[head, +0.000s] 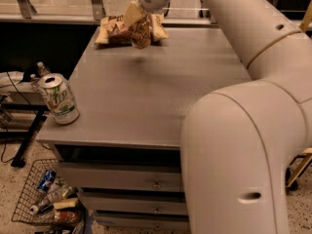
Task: Move orange can near brown chip bag
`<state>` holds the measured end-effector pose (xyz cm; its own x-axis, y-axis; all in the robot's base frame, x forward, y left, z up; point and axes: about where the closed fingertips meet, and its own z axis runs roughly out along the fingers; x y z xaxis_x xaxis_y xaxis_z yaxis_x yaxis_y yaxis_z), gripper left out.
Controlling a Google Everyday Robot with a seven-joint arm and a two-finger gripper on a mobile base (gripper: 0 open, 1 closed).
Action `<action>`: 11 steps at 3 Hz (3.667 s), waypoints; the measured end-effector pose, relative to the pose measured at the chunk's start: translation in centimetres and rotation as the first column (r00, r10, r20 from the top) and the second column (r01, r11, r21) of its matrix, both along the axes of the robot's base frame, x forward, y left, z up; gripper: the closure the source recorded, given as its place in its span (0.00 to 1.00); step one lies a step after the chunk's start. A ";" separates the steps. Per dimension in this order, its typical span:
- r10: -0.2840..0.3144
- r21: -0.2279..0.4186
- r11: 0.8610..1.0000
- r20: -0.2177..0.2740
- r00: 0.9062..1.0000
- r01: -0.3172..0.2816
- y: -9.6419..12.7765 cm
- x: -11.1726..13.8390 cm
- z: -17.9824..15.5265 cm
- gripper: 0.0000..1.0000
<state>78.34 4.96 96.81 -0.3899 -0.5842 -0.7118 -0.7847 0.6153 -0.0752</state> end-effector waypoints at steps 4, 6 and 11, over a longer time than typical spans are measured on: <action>-0.195 -0.009 0.981 -0.031 0.980 0.195 3.1 6.8 -4.4 0.84; -0.190 -0.015 0.982 -0.040 0.981 0.190 3.5 6.9 -5.2 0.38; -0.230 -0.001 0.973 0.034 0.973 0.230 -2.6 2.0 -1.3 0.00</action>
Offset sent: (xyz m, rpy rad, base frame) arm 0.0822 0.0348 -0.0259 0.0071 0.0033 -0.2309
